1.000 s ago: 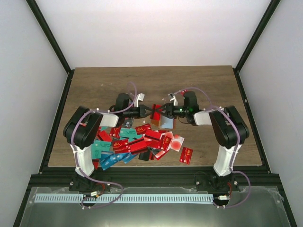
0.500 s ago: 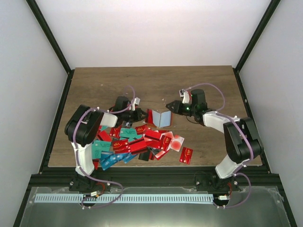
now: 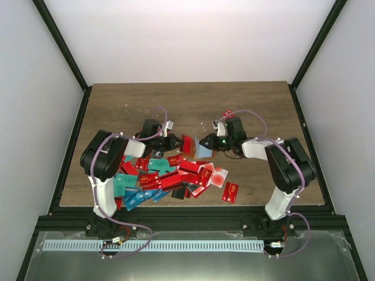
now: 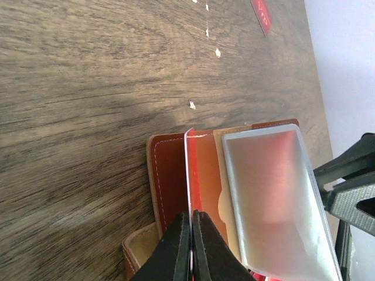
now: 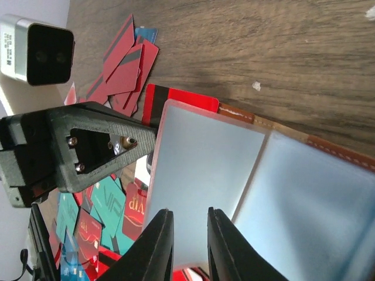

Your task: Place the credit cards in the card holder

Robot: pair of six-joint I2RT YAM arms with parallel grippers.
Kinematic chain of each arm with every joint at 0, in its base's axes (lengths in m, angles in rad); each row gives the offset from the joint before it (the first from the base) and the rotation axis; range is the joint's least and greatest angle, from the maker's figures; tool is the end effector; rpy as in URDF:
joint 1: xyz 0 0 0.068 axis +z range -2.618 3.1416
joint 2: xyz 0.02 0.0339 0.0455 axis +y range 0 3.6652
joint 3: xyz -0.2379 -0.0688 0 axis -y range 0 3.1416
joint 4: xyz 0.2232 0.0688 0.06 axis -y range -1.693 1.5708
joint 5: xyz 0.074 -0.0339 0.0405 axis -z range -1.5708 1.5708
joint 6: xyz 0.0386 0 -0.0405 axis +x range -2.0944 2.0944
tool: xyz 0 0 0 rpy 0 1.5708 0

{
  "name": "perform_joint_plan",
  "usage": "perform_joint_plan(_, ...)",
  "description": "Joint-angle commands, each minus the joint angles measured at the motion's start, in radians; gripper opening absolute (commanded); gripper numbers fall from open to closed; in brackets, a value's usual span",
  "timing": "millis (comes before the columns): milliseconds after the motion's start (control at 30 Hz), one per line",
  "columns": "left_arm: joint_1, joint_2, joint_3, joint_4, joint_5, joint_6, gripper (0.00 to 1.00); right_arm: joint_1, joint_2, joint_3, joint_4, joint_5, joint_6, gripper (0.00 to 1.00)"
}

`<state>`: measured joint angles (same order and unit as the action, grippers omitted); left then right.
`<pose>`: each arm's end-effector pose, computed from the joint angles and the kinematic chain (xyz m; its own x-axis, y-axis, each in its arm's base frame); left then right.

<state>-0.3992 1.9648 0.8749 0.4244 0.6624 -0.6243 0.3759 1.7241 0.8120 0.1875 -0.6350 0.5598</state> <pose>0.3132 -0.1579 0.0986 -0.9013 -0.1200 -0.4163 0.2778 0.5772 -0.7679 0.2884 0.1384 0.1392 -0.8988 0.1049 -0.4257 -0.2731 0.6256 0.7308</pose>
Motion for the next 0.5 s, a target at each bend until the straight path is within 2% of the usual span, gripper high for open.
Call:
perform_joint_plan(0,-0.003,-0.007,-0.008,-0.02,-0.009,0.018,0.04,0.024,0.056,0.073,0.01,-0.002,-0.016,0.18)
perform_joint_plan(133,-0.003,-0.032,0.003,-0.04,-0.003,0.021,0.04,0.036,0.111,0.115,0.011,-0.016,-0.022,0.16)
perform_joint_plan(467,-0.003,-0.151,0.053,-0.15,-0.023,0.032,0.04,0.053,0.184,0.184,-0.018,-0.038,-0.036,0.19)
